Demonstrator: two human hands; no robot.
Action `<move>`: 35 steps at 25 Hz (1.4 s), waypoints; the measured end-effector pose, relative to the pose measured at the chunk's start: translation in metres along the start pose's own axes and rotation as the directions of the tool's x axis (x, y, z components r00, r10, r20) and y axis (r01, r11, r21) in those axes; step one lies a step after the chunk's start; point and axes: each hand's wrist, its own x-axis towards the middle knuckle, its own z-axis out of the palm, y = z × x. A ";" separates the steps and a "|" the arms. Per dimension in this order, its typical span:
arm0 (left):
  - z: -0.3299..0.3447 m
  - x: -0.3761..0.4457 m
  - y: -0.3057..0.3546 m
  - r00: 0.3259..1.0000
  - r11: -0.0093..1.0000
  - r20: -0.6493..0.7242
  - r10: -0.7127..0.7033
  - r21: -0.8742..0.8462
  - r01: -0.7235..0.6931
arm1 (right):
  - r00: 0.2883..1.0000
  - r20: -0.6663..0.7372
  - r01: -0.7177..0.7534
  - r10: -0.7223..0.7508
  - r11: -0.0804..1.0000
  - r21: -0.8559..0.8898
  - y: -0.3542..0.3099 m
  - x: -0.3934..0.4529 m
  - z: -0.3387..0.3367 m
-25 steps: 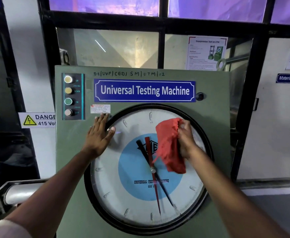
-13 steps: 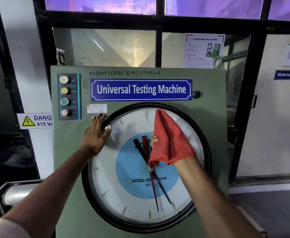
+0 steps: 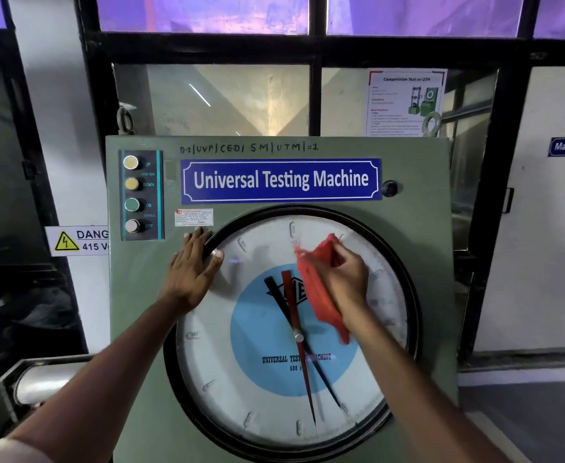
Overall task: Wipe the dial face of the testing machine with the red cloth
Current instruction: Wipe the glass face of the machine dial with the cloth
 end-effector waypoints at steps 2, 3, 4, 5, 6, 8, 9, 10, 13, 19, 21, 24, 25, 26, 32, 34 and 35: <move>0.001 0.001 -0.002 1.000 1.000 -0.006 0.006 -0.001 -0.006 | 0.964 0.013 0.214 -0.267 0.741 -0.637 0.022 0.007 0.017; 0.002 0.001 -0.004 1.000 1.000 -0.005 0.010 -0.001 -0.010 | 0.930 0.041 0.277 -0.364 0.626 -0.729 0.032 0.010 0.024; 0.002 0.002 -0.006 1.000 1.000 -0.005 0.020 -0.002 -0.020 | 0.895 0.042 0.325 -0.445 0.584 -0.744 0.042 0.013 0.030; 0.002 0.002 -0.008 1.000 1.000 -0.005 0.029 -0.004 -0.029 | 0.867 0.030 0.358 -0.498 0.579 -0.733 0.052 0.015 0.035; 0.002 0.002 -0.009 0.999 0.999 -0.005 0.038 -0.004 -0.038 | 0.840 -0.002 0.366 -0.542 0.570 -0.735 0.060 0.017 0.038; 0.003 0.003 -0.012 0.999 0.999 -0.008 0.047 -0.005 -0.047 | 0.830 -0.035 0.331 -0.556 0.542 -0.772 0.069 0.016 0.042; 0.004 0.003 -0.012 0.999 0.999 -0.011 0.048 -0.004 -0.048 | 0.848 -0.053 0.288 -0.528 0.541 -0.790 0.069 0.014 0.044; 0.004 0.003 -0.013 0.999 0.999 -0.013 0.048 -0.002 -0.048 | 0.869 -0.074 0.241 -0.488 0.550 -0.800 0.069 0.011 0.048; 0.004 0.003 -0.013 0.999 0.999 -0.006 0.046 0.002 -0.046 | 0.934 -0.104 0.107 -0.343 0.544 -0.832 0.060 0.004 0.062; -0.003 0.007 -0.006 0.999 0.999 0.023 0.049 0.009 -0.049 | 0.943 -0.045 0.147 -0.330 0.535 -0.832 0.044 0.013 0.078; -0.006 0.008 -0.001 0.998 0.998 0.040 0.054 0.010 -0.055 | 0.933 -0.061 0.158 -0.355 0.554 -0.817 0.034 0.029 0.070; -0.009 0.012 0.006 0.995 0.997 0.069 0.072 0.019 -0.074 | 0.899 -0.149 0.115 -0.413 0.550 -0.827 0.021 0.052 0.059; -0.011 0.015 0.008 0.994 0.997 0.079 0.071 0.021 -0.072 | 0.896 -0.155 0.105 -0.416 0.539 -0.836 0.019 0.053 0.061; -0.012 0.018 0.010 0.994 0.998 0.089 0.066 0.017 -0.068 | 0.899 -0.148 0.107 -0.412 0.535 -0.838 0.019 0.050 0.068; -0.015 0.023 0.009 0.988 0.996 0.122 0.092 -0.002 -0.093 | 0.804 0.226 0.419 -0.550 0.254 -0.872 0.028 0.045 0.092; -0.016 0.022 0.010 0.987 0.996 0.128 0.092 0.005 -0.093 | 0.784 0.159 0.366 -0.600 0.241 -0.899 0.037 0.059 0.067; -0.017 0.022 0.011 0.987 0.996 0.136 0.090 0.010 -0.092 | 0.783 0.091 0.317 -0.615 0.269 -0.910 0.043 0.064 0.055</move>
